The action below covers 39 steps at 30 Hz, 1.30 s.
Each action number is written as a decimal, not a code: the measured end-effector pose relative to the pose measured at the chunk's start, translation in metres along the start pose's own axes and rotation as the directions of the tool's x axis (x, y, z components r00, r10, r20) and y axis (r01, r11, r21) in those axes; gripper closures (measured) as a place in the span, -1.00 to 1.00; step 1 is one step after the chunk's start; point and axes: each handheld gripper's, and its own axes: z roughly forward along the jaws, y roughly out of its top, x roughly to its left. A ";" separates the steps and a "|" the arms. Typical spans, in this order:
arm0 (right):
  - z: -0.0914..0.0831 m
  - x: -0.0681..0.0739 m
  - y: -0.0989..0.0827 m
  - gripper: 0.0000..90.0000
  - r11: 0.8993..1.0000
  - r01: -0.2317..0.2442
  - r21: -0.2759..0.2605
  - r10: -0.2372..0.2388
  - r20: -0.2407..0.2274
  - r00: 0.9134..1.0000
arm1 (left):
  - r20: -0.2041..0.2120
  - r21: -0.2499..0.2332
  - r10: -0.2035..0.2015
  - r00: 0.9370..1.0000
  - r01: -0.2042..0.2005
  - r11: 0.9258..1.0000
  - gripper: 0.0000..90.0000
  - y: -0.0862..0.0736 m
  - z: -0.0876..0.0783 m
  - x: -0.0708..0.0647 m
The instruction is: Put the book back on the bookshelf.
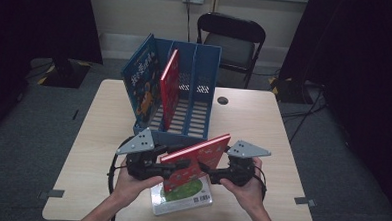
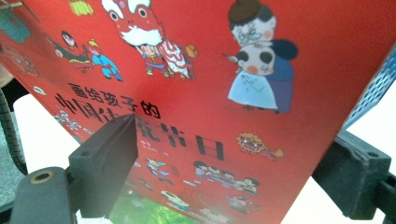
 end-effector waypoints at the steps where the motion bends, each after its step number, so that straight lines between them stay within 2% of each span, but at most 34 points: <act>1: 0.000 0.000 0.000 -0.71 1.000 0.000 0.000 0.000 0.000 1.000 | -0.004 0.000 0.001 1.000 -0.001 1.000 0.05 0.001 -0.002 0.000; 9: 0.002 0.000 0.000 -0.71 1.000 0.002 0.003 -0.002 0.006 1.000 | -0.003 -0.019 -0.004 1.000 0.004 1.000 -0.07 0.010 -0.013 0.002; 12: 0.002 0.000 0.000 -0.71 1.000 0.005 0.005 -0.005 0.007 1.000 | -0.007 -0.042 -0.045 0.999 0.045 0.998 -0.11 0.014 -0.019 0.003; 16: 0.003 0.000 0.000 -0.71 1.000 0.001 0.009 -0.001 0.005 1.000 | -0.014 -0.059 -0.026 1.000 0.025 0.998 -0.11 0.020 -0.026 0.003; 17: 0.003 0.000 0.000 -0.71 1.000 0.003 0.010 -0.003 0.006 1.000 | -0.030 -0.063 -0.026 0.999 0.024 0.998 -0.11 0.022 -0.029 0.003; 24: 0.003 0.000 -0.001 -0.71 1.000 0.003 0.010 -0.003 0.007 1.000 | -0.060 -0.116 -0.036 0.998 0.028 0.993 -0.12 0.032 -0.053 0.014; 27: 0.003 0.000 -0.001 -0.71 1.000 0.005 0.010 -0.005 0.009 1.000 | -0.101 -0.100 -0.048 0.994 0.038 0.994 -0.12 0.028 -0.056 0.022; 30: 0.003 0.000 -0.001 -0.71 1.000 0.004 0.011 -0.004 0.009 1.000 | -0.121 -0.068 -0.070 0.990 0.062 0.996 -0.12 0.019 -0.051 0.034; 33: 0.004 0.000 -0.001 -0.70 1.000 0.003 0.012 -0.003 0.007 1.000 | -0.148 -0.005 -0.072 0.986 0.072 0.997 -0.11 0.008 -0.041 0.042; 36: 0.005 -0.002 -0.002 -0.69 1.000 0.000 0.020 0.000 0.005 1.000 | -0.148 0.057 -0.078 0.986 0.087 0.995 -0.12 -0.006 -0.028 0.046; 39: 0.006 -0.003 -0.004 -0.69 1.000 -0.005 0.030 0.005 0.005 1.000 | -0.128 0.101 -0.082 0.988 0.095 0.990 -0.12 -0.016 -0.016 0.047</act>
